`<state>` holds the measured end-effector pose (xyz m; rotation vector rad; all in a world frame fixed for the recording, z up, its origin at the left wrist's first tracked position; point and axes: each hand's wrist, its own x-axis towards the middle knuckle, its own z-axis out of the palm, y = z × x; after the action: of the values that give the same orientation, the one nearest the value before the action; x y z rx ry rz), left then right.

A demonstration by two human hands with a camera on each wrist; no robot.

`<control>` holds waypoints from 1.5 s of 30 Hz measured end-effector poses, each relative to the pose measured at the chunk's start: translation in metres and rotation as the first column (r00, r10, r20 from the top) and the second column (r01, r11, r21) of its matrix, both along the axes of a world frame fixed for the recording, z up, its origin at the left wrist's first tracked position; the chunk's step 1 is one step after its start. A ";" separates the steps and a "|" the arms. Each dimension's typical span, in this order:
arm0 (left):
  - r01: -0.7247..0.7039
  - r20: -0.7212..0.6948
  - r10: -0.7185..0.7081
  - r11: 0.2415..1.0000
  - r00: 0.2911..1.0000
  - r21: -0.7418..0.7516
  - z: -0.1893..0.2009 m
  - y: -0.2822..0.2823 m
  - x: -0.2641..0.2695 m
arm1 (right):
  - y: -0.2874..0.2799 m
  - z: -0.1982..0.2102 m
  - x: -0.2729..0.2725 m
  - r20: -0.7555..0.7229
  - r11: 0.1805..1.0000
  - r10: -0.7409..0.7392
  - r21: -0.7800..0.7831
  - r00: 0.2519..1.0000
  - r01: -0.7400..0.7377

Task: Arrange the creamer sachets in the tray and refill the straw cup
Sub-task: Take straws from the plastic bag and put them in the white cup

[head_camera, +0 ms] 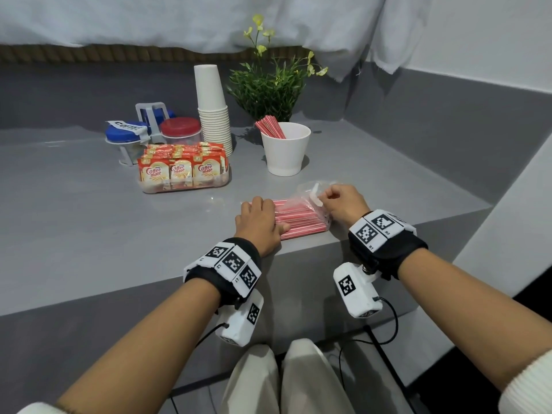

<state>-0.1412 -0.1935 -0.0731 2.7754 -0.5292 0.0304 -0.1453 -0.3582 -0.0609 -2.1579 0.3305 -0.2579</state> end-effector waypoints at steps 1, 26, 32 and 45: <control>0.000 0.011 0.000 1.000 1.000 -0.003 -0.001 0.000 -0.001 | -0.001 -0.002 0.002 0.001 1.000 0.008 0.009 1.000 -0.008; 0.016 0.032 -0.013 0.997 0.999 -0.082 -0.006 0.007 -0.002 | -0.016 0.011 -0.012 -0.035 0.913 0.162 0.385 0.986 -0.136; -0.005 0.064 0.007 1.000 0.998 -0.028 -0.001 0.004 -0.003 | -0.013 0.001 -0.008 -0.178 0.956 0.278 0.144 0.944 -0.255; 0.080 0.043 -0.081 0.997 0.996 0.020 0.003 0.004 -0.001 | -0.026 0.012 -0.013 0.009 0.911 0.201 0.365 0.980 -0.190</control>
<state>-0.1427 -0.1894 -0.0702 2.7735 -0.6551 0.0690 -0.1578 -0.3839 -0.0488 -1.8102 0.1603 -0.0445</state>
